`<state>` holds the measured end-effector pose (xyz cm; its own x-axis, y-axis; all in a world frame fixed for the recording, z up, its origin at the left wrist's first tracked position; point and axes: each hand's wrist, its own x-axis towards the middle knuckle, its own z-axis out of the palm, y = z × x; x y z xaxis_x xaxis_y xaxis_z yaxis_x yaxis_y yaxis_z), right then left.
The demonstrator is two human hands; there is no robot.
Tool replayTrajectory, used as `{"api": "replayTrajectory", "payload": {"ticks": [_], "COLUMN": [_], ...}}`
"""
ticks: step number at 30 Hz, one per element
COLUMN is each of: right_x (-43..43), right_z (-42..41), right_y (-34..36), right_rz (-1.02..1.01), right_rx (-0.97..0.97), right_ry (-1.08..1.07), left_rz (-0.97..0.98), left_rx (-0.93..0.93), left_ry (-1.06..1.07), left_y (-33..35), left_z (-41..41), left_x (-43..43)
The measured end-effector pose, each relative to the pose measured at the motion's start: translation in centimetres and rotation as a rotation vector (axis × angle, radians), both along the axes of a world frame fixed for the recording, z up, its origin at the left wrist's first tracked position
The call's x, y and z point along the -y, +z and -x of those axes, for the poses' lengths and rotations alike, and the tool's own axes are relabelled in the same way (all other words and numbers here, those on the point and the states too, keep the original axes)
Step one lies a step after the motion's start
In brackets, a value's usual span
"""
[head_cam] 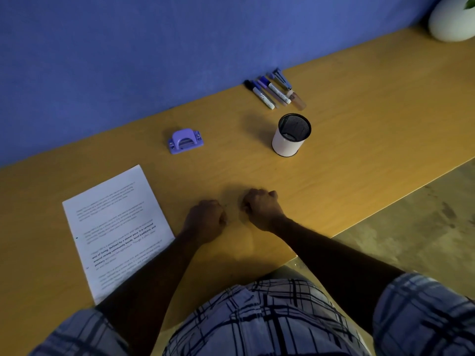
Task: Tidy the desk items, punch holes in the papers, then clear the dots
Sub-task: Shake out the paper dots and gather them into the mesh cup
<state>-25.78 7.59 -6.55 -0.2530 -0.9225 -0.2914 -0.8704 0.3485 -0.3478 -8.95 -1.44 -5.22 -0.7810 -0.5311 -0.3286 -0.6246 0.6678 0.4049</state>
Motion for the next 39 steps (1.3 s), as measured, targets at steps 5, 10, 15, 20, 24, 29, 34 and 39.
{"api": "replayTrajectory", "payload": {"ticks": [5, 10, 15, 20, 24, 29, 34, 39], "right_x": [-0.5, -0.5, 0.8, 2.3, 2.8, 2.3, 2.1, 2.0], "right_z": [1.6, 6.0, 9.0, 11.5, 13.0, 14.9, 16.4, 17.0], "right_y": [0.3, 2.5, 5.7, 7.5, 8.1, 7.5, 6.9, 7.0], "right_rz": [-0.010, 0.083, 0.258, 0.423, 0.545, 0.553, 0.560, 0.582], "right_rx": [0.007, 0.222, 0.301, 0.304, 0.291, 0.245, 0.190, 0.170], "right_ry": [-0.129, -0.303, -0.324, -0.410, -0.484, -0.531, -0.596, -0.588], "left_rz": [-0.098, -0.174, -0.214, -0.214, -0.155, -0.086, 0.037, 0.081], "left_rx": [-0.073, -0.256, -0.325, -0.378, -0.429, -0.378, -0.354, -0.318], "left_ry": [0.141, 0.288, 0.316, 0.247, 0.186, 0.057, 0.055, -0.040], "left_y": [0.6, 2.5, 4.7, 7.4, 9.1, 9.5, 9.4, 9.4], "left_z": [0.1, 2.2, 7.6, 14.5, 20.3, 24.4, 25.6, 26.1], "left_x": [2.1, 4.6, 5.9, 6.3, 6.4, 7.0, 7.5, 8.0]}}
